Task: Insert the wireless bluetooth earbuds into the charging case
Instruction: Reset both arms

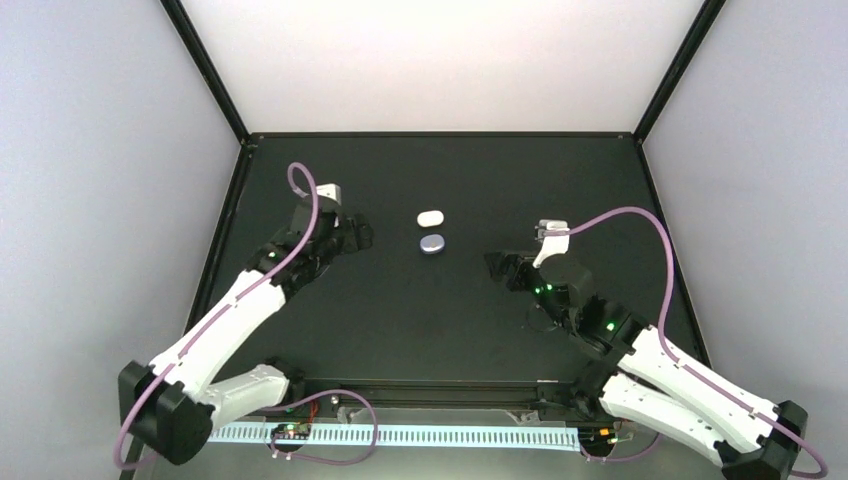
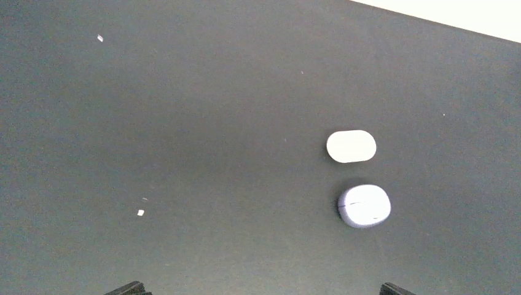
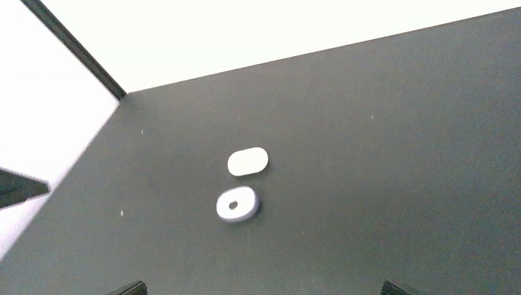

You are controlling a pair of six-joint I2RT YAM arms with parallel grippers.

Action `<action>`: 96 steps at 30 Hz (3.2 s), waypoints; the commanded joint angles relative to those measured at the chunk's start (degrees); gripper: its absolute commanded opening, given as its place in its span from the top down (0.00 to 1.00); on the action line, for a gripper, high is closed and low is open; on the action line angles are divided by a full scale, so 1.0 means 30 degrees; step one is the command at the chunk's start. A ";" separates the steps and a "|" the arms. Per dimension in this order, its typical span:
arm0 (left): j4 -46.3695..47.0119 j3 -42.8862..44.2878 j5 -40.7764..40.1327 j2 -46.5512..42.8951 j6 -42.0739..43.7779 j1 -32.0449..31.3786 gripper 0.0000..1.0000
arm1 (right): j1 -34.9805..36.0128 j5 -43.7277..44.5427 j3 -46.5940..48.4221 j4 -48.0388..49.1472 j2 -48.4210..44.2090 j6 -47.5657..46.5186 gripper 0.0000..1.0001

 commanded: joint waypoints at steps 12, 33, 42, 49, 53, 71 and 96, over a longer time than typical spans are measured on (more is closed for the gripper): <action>0.1892 -0.0974 -0.0737 -0.5094 0.3992 0.0068 0.01 | -0.2674 0.0485 0.9581 0.0850 1.1111 0.3318 0.00; 0.4231 -0.2763 0.0192 -0.5678 0.3575 0.0039 0.01 | -0.5923 0.1467 -0.0496 0.0711 -0.4890 -0.5896 0.00; 0.3399 -0.2471 0.1032 -0.4840 0.3821 -0.0354 0.01 | -0.5923 0.1805 -0.1996 0.2857 -0.7504 -0.6343 0.00; 0.3422 -0.1225 0.2445 -0.6434 0.5713 -0.0750 0.01 | -0.5923 0.1430 -0.1195 0.2933 -0.6079 -0.5304 0.00; 0.4214 0.2167 0.2456 -0.7539 0.6173 -0.0734 0.01 | -0.5923 0.1220 0.2840 0.2260 -0.3717 -0.4970 0.00; 0.4918 0.8706 0.1756 -0.7970 0.7191 -0.0678 0.01 | -0.5967 -0.0430 1.2123 0.3016 -0.3614 -0.6207 0.00; 0.4918 0.8706 0.1756 -0.7970 0.7191 -0.0678 0.01 | -0.5967 -0.0430 1.2123 0.3016 -0.3614 -0.6207 0.00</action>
